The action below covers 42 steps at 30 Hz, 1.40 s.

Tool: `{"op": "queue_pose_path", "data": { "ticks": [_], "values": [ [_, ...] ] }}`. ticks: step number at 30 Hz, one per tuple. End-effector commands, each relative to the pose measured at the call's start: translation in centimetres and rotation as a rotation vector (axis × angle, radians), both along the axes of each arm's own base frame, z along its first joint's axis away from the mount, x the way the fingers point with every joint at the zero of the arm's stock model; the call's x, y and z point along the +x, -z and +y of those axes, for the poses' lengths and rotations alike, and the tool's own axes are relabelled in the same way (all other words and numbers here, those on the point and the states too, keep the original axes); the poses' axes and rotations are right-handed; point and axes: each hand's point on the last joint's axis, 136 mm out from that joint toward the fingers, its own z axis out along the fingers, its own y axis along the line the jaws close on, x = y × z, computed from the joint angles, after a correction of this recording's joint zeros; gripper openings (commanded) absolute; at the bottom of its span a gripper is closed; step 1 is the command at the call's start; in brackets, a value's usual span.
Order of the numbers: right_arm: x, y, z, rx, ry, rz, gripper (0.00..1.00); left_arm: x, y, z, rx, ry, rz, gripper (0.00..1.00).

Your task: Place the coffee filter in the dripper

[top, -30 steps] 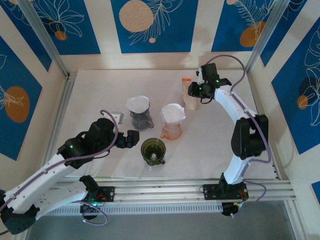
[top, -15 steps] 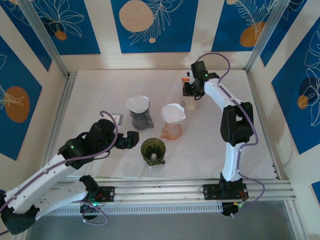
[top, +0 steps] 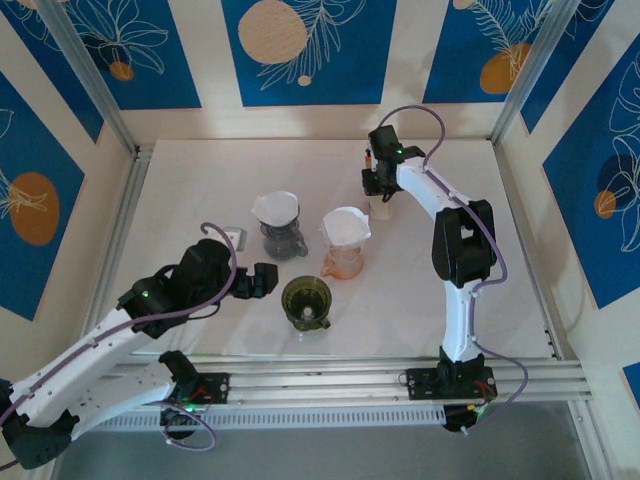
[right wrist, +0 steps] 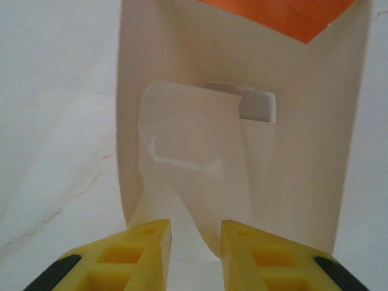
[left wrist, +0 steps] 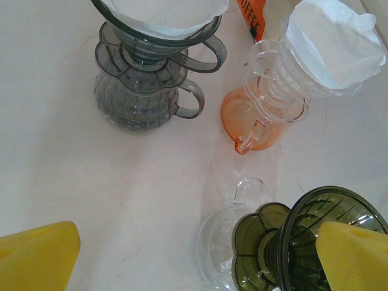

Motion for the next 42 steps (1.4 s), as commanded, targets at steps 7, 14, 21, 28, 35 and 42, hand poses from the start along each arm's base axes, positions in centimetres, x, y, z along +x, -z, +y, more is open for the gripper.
{"op": "queue_pose_path", "data": {
  "ticks": [7, 14, 21, 28, 35, 42],
  "values": [
    [0.5, -2.1, -0.2, -0.052, -0.008, -0.081, 0.29, 0.0, 0.3, 0.3, -0.010, -0.019, 0.011, 1.00],
    [0.4, -3.4, 0.0, -0.052, -0.013, -0.121, 0.28, 0.1, 0.7, 0.1, -0.013, -0.019, 0.019, 1.00],
    [0.4, -1.8, -0.4, -0.078, -0.003, -0.093, 0.26, 0.0, 0.8, 0.1, -0.016, -0.020, 0.023, 1.00],
    [0.6, -0.6, -0.8, -0.107, 0.006, -0.075, 0.25, 0.1, 0.7, 0.2, -0.019, -0.023, 0.021, 1.00],
    [0.6, 0.6, -0.6, -0.108, 0.002, -0.048, 0.24, 0.1, 0.9, 0.2, -0.019, -0.026, 0.025, 1.00],
    [0.9, 0.6, -0.6, -0.113, 0.009, -0.054, 0.15, 0.1, 0.8, 0.3, -0.021, -0.028, 0.027, 1.00]
  ]
}}
